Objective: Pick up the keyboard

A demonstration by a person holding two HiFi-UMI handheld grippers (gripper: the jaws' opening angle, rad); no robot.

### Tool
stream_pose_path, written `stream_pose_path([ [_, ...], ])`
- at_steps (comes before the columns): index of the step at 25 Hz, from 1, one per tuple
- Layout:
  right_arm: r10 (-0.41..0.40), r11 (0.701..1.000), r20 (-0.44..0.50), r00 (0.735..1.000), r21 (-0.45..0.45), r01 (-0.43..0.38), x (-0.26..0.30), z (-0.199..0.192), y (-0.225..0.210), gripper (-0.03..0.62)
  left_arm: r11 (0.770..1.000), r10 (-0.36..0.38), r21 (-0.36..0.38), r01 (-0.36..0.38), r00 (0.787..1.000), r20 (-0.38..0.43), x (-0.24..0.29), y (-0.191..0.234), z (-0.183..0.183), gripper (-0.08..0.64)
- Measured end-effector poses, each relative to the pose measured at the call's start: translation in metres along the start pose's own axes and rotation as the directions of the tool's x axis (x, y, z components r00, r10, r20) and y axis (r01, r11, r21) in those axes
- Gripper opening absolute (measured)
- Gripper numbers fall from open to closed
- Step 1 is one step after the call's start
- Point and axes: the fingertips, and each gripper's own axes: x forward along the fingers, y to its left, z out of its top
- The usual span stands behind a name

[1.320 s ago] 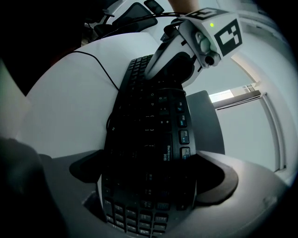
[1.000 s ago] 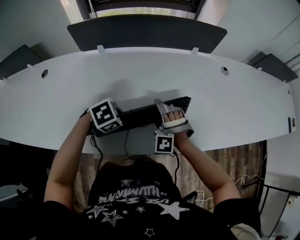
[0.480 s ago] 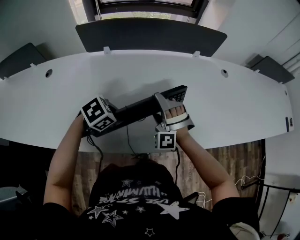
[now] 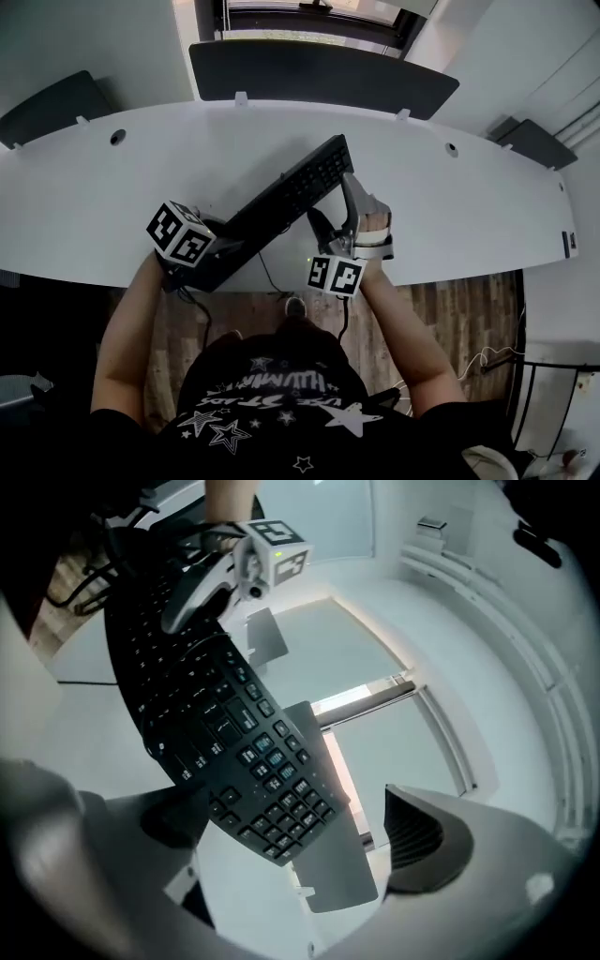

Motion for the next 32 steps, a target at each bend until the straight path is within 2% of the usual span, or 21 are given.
stream_pose_path([
  [2,-0.023,0.995,-0.002,1.0,0.1,0.023,-0.011,0.014,-0.006,0.562,0.998,-0.025,-0.047,0.028,0.997,0.067,-0.013,-0.003,-0.011,0.078],
  [4,-0.034,0.976,-0.014,0.999,0.215,0.036,-0.024,0.026,-0.009,0.485,0.994,-0.043,-0.089,0.055,0.989,0.141,-0.027,-0.006,-0.018,0.078],
  [6,-0.041,0.942,-0.025,0.999,0.332,0.047,-0.038,0.038,-0.01,0.419,0.99,-0.05,-0.122,0.076,0.977,0.207,-0.042,-0.009,-0.023,0.077],
  [7,-0.049,0.92,-0.033,0.998,0.387,0.058,-0.045,0.044,-0.011,0.378,0.988,-0.05,-0.134,0.083,0.971,0.234,-0.05,-0.01,-0.026,0.077],
  [10,-0.072,0.84,-0.067,0.995,0.534,0.097,-0.071,0.06,-0.007,0.148,0.984,-0.034,-0.156,0.082,0.957,0.289,-0.072,-0.015,-0.036,0.078],
  [11,-0.056,0.815,-0.069,0.996,0.573,0.086,-0.078,0.068,-0.001,0.121,0.983,-0.029,-0.164,0.082,0.953,0.303,-0.077,-0.015,-0.041,0.077],
  [12,-0.031,0.799,-0.066,0.997,0.599,0.064,-0.085,0.077,0.007,0.093,0.981,-0.03,-0.174,0.089,0.948,0.317,-0.081,-0.016,-0.045,0.077],
  [14,0.01,0.788,-0.059,0.998,0.615,0.029,-0.098,0.099,0.025,0.003,0.974,-0.046,-0.194,0.119,0.937,0.346,-0.087,-0.018,-0.055,0.077],
  [16,0.044,0.777,-0.054,0.998,0.63,0.0,-0.111,0.119,0.042,0.003,0.964,-0.076,-0.209,0.162,0.927,0.368,-0.091,-0.023,-0.065,0.077],
  [18,0.072,0.74,-0.056,0.996,0.673,-0.015,-0.123,0.132,0.053,0.003,0.956,-0.106,-0.215,0.199,0.919,0.38,-0.095,-0.03,-0.075,0.077],
  [21,0.084,0.643,-0.067,0.994,0.766,-0.003,-0.139,0.137,0.056,0.003,0.957,-0.116,-0.203,0.207,0.915,0.387,-0.099,-0.04,-0.085,0.077],
  [24,0.076,0.537,-0.07,0.995,0.843,0.018,-0.15,0.132,0.05,0.003,0.968,-0.089,-0.182,0.171,0.917,0.388,-0.102,-0.047,-0.093,0.078],
  [26,0.071,0.491,-0.076,0.995,0.871,0.032,-0.154,0.125,0.045,0.003,0.972,-0.074,-0.175,0.154,0.916,0.395,-0.103,-0.052,-0.096,0.077],
  [29,0.074,0.434,-0.07,0.995,0.9,0.031,-0.162,0.116,0.04,0.003,0.97,-0.069,-0.184,0.159,0.905,0.42,-0.104,-0.065,-0.097,0.078],
  [32,0.085,0.411,-0.046,0.995,0.912,0.007,-0.174,0.11,0.037,0.003,0.964,-0.068,-0.202,0.175,0.892,0.447,-0.104,-0.081,-0.096,0.077],
])
